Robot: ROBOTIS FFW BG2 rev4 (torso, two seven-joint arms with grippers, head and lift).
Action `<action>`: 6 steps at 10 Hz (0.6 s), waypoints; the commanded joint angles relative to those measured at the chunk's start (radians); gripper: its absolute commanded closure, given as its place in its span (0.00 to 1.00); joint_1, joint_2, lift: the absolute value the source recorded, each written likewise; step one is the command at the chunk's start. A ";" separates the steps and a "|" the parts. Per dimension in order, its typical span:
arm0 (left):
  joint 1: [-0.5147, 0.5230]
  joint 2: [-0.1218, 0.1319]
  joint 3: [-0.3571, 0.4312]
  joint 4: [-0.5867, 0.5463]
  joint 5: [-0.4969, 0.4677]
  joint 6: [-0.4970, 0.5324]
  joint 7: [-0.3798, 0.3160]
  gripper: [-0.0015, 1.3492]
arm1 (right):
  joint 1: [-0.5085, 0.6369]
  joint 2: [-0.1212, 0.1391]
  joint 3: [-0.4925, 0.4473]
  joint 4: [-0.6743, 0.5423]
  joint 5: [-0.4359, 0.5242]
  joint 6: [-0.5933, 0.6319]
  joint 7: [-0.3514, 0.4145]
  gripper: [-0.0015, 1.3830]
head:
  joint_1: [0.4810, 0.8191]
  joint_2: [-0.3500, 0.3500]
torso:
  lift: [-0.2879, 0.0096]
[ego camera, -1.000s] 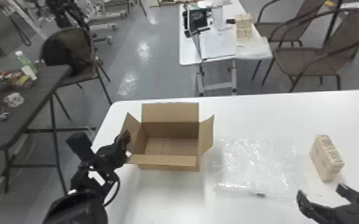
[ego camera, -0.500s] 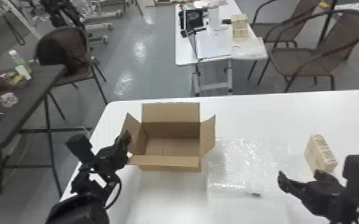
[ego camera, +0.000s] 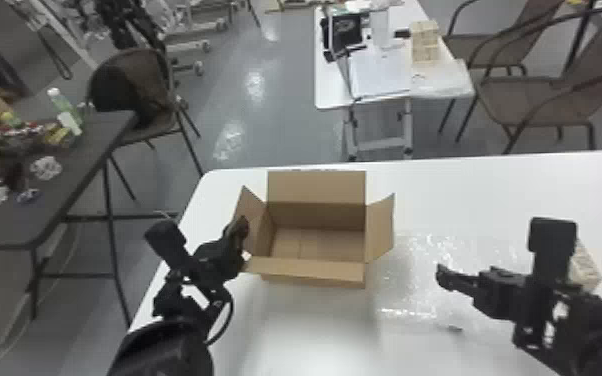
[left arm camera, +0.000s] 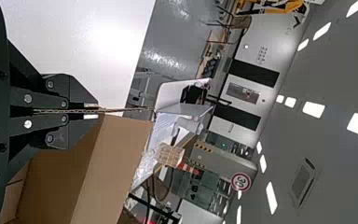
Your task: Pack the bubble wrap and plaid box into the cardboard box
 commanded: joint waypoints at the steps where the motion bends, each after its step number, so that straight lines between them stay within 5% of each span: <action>1: -0.001 0.002 -0.015 0.000 0.008 0.000 0.004 0.90 | -0.069 0.001 0.034 0.023 -0.044 0.085 -0.058 0.09 | 0.63 0.90 | 0.82; 3: -0.005 0.009 -0.037 0.000 0.011 0.002 0.013 0.90 | -0.117 0.001 0.043 0.036 -0.081 0.186 -0.162 0.09 | 0.63 0.89 | 0.82; 6: -0.005 0.023 -0.066 0.000 0.031 0.000 0.028 0.90 | -0.206 0.001 0.044 0.220 -0.136 0.206 -0.179 0.09 | 0.63 0.89 | 0.82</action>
